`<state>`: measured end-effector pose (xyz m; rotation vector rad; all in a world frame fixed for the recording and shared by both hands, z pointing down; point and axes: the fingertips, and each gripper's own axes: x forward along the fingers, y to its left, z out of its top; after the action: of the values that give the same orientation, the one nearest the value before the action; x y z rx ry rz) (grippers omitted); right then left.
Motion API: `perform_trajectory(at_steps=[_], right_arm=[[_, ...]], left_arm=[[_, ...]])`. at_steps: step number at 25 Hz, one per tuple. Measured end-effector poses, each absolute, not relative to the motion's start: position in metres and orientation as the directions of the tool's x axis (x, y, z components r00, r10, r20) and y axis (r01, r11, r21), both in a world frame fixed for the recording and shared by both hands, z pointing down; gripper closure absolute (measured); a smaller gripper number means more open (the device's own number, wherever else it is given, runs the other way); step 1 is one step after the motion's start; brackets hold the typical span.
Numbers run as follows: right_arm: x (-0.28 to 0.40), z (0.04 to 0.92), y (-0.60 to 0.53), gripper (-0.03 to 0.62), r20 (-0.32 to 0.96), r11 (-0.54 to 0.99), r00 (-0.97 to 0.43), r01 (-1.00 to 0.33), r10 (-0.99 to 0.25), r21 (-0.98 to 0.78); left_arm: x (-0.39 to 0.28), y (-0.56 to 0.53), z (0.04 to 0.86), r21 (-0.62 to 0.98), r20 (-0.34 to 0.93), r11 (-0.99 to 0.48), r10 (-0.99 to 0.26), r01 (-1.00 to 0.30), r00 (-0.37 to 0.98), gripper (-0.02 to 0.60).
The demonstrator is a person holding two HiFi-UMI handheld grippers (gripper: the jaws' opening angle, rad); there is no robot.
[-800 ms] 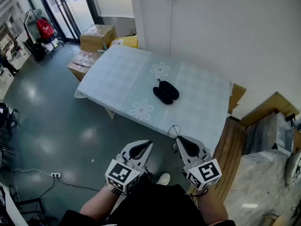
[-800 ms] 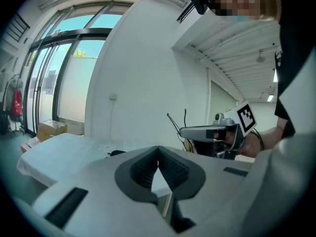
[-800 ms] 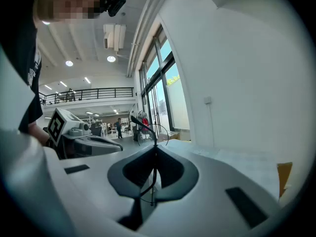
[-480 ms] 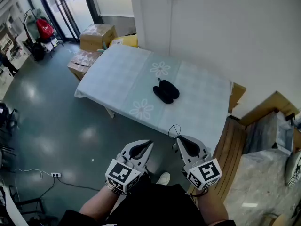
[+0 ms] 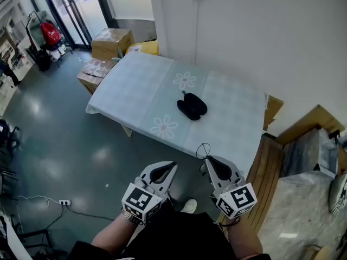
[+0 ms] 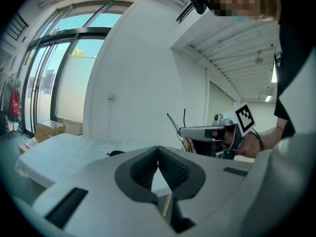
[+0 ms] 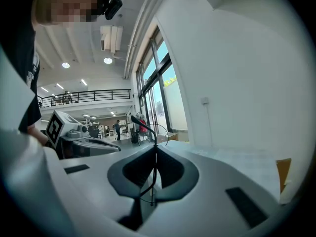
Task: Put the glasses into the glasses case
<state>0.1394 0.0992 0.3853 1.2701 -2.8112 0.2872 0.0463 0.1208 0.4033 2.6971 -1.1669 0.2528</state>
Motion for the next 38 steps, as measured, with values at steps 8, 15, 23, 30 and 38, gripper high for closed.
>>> perform_trajectory(at_steps=[8,15,23,30,38], right_arm=[[0.132,0.386,0.091,0.565,0.122,0.633,-0.650,-0.759,-0.750,-0.154],[0.119,0.392,0.073,0.565,0.137,0.610,-0.630,-0.775,-0.764,-0.164],[0.106,0.393,0.045,0.565,0.145,0.571,-0.593,-0.804,-0.792,-0.167],[0.096,0.393,0.019,0.565,0.159,0.535,-0.558,-0.829,-0.815,-0.165],[0.074,0.395,-0.006,0.565,0.175,0.505,-0.527,-0.849,-0.832,-0.156]], left_arm=[[0.037,0.114,0.405,0.116,0.231,-0.680,-0.690,-0.724,0.686,0.554],[0.026,0.093,0.411,0.130,0.237,-0.701,-0.665,-0.701,0.708,0.554],[0.012,0.067,0.415,0.143,0.245,-0.730,-0.628,-0.668,0.739,0.554],[-0.001,0.040,0.415,0.158,0.244,-0.752,-0.599,-0.640,0.763,0.554],[-0.020,0.015,0.417,0.169,0.244,-0.781,-0.558,-0.602,0.793,0.554]])
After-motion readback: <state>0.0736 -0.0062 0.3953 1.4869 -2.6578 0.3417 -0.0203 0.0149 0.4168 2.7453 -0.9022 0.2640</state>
